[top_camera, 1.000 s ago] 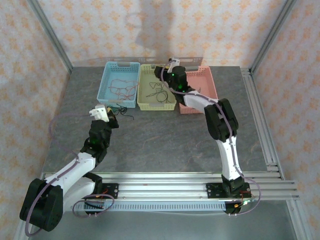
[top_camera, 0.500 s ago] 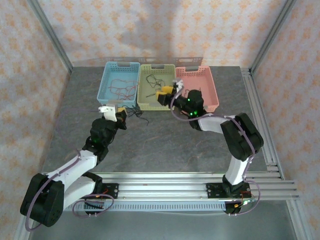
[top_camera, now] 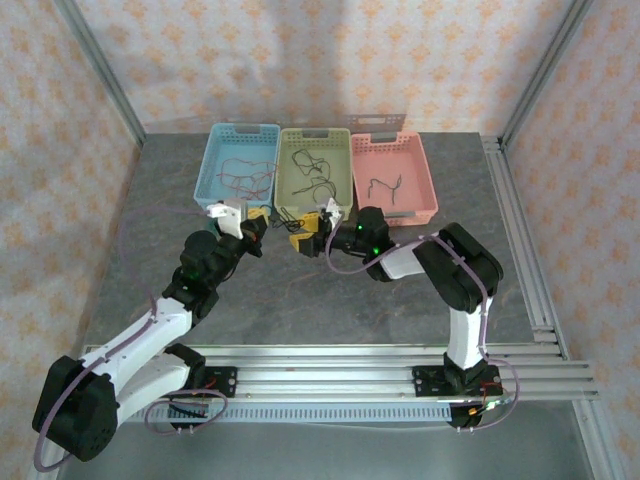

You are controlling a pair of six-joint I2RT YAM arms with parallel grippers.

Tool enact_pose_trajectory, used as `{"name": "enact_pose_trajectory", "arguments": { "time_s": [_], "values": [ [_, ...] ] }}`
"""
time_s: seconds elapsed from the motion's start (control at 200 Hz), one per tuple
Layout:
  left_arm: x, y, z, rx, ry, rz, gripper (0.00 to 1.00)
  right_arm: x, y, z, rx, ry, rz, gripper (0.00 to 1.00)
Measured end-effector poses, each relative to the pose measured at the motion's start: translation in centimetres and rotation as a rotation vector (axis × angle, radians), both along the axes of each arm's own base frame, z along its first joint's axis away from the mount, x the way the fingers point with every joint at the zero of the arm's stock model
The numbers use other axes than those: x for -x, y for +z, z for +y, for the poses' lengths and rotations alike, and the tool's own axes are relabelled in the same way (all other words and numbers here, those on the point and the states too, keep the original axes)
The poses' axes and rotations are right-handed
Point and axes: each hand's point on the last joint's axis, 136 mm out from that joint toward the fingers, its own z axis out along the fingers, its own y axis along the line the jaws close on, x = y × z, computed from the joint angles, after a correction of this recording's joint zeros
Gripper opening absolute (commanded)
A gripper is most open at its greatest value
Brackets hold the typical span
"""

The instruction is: Untangle the cables

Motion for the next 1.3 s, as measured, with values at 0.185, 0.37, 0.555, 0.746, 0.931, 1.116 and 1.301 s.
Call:
{"name": "enact_pose_trajectory", "arguments": {
  "time_s": [0.185, 0.37, 0.555, 0.746, 0.931, 1.116, 1.301],
  "values": [
    [0.3, -0.4, -0.6, -0.013, -0.023, 0.014, 0.00, 0.2, 0.2, 0.2, -0.002, 0.012, -0.019, 0.45],
    [0.3, -0.6, -0.9, -0.014, -0.040, 0.020, 0.00, 0.1, -0.6, 1.1, 0.007, 0.028, -0.026, 0.30],
    [0.3, -0.6, -1.2, -0.017, -0.046, 0.024, 0.00, 0.0, -1.2, 1.2, 0.013, 0.010, -0.040, 0.00],
    [0.1, -0.7, 0.5, -0.048, 0.053, 0.040, 0.00, -2.1, -2.3, -2.7, 0.011, -0.186, -0.030, 0.00],
    [0.2, -1.3, 2.8, -0.088, 0.185, 0.068, 0.00, -5.4, 0.4, -9.4, -0.029, -0.502, -0.079, 0.00],
    [0.4, 0.5, 8.2, -0.074, 0.447, 0.020, 0.00, -8.8, 1.4, -19.1, -0.035, -0.930, -0.086, 0.00],
    [1.0, 0.2, 12.3, -0.041, 0.610, 0.017, 0.00, -9.7, 1.3, -25.1, -0.050, -1.152, -0.059, 0.00]
  ]
}}
